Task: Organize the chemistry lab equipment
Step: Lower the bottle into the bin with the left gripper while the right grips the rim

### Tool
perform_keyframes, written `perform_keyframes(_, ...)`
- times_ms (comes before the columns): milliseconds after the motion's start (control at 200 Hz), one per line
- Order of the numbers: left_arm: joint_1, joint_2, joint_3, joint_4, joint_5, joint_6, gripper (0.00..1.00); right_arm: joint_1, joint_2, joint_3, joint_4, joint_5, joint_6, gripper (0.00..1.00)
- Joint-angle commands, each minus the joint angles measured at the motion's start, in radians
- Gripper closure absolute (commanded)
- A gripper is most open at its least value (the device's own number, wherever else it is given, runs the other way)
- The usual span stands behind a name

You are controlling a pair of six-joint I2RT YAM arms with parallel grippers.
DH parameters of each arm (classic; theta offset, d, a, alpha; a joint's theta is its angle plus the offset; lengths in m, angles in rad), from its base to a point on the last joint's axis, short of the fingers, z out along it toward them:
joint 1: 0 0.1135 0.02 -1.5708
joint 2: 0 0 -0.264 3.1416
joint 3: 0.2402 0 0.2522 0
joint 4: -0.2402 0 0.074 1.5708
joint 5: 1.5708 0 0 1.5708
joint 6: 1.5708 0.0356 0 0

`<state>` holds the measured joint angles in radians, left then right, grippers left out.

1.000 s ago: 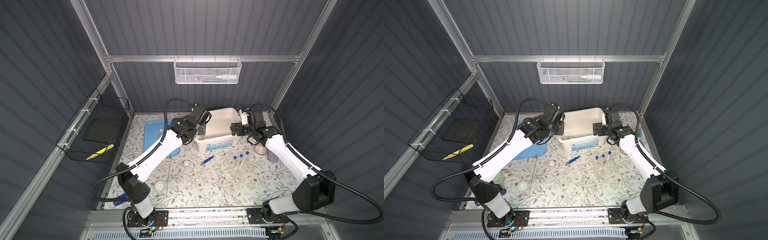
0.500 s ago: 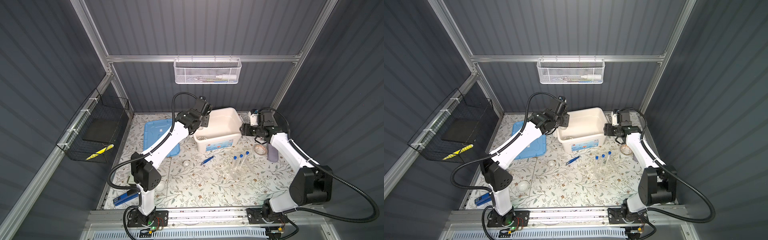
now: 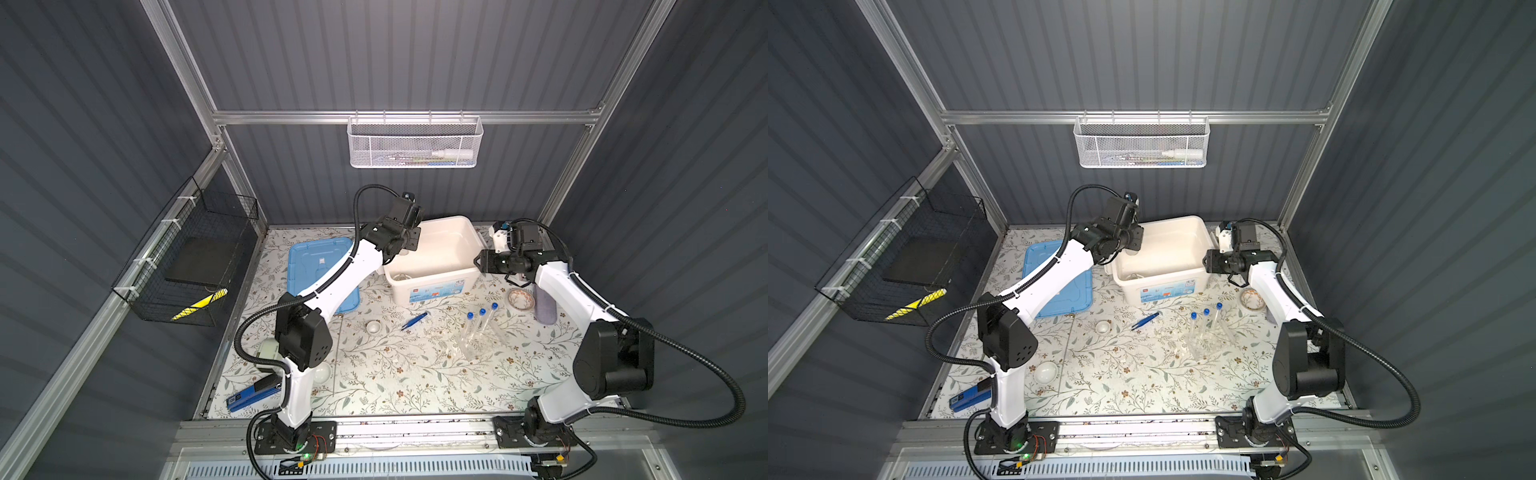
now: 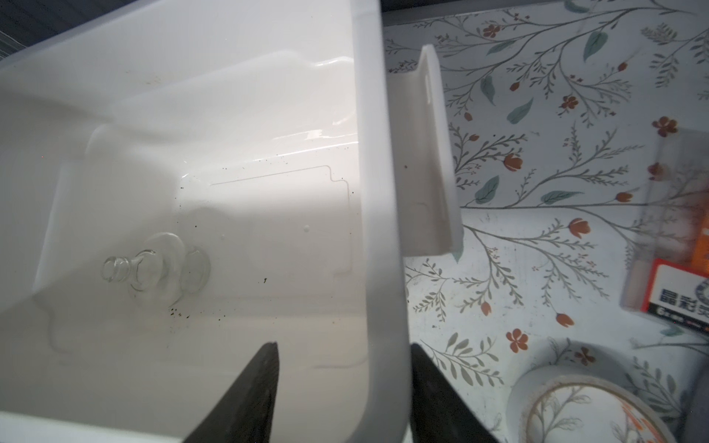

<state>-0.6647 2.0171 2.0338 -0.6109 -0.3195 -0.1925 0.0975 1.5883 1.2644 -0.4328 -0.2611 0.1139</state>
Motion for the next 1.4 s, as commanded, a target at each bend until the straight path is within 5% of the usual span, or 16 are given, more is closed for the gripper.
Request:
perform_keyframes(0, 0.015, 0.012, 0.037, 0.06, 0.018, 0.027, 0.68, 0.004, -0.032, 0.006, -0.039, -0.054, 0.032, 0.46)
perform_keyframes(1396, 0.093, 0.15, -0.136, 0.252, 0.021, -0.085, 0.69, 0.041, -0.096, -0.062, -0.061, -0.086, 0.097, 0.43)
